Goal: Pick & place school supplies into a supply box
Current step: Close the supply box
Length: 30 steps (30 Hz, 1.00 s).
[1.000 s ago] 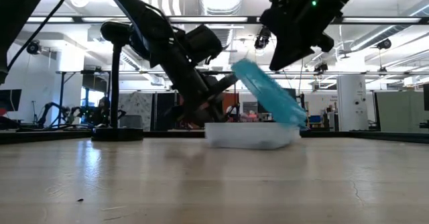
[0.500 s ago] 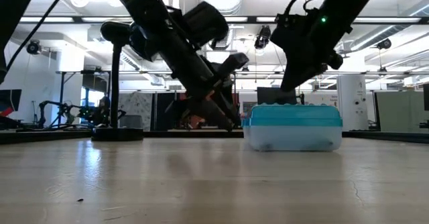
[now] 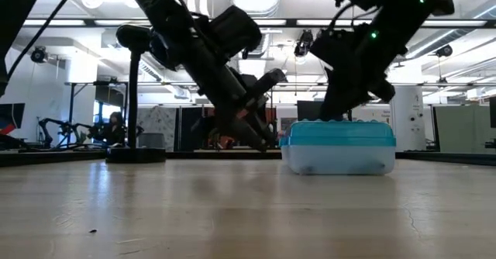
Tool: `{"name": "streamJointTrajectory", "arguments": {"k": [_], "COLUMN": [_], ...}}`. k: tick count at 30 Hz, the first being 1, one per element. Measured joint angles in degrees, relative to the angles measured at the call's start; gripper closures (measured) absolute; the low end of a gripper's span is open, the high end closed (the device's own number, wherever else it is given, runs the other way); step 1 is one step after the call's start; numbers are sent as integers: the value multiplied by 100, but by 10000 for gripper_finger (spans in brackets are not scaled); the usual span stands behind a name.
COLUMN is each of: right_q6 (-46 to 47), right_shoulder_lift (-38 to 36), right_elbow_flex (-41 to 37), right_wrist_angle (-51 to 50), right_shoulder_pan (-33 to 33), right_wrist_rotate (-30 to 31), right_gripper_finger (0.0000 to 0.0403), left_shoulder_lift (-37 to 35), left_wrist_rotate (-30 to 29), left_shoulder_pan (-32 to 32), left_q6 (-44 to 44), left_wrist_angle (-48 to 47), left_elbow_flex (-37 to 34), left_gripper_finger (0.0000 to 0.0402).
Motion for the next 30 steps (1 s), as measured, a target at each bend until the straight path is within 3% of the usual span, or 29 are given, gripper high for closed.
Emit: {"name": "streamJointTrajectory", "arguments": {"k": [4,9,18,30], "right_q6": [194,172,163,55], "right_shoulder_lift": [49,45,65,65], "right_elbow_flex": [-118,-128,-152,-161], "right_wrist_angle": [29,31,36,38], "right_shoulder_pan": [0,1,0,0], "right_wrist_rotate": [-46,-51,-72,-70], "right_gripper_finger": [355,355,355,355], "left_shoulder_lift": [76,68,-156,-68], "left_wrist_rotate": [376,392,-32,-7], "left_shoulder_pan": [0,-15,-50,-52], "left_q6": [-279,-379,-421,-398], "left_wrist_angle": [401,743,927,865], "left_elbow_flex": [-233,-404,-425,-462], "left_gripper_finger": [321,321,321,321]}}
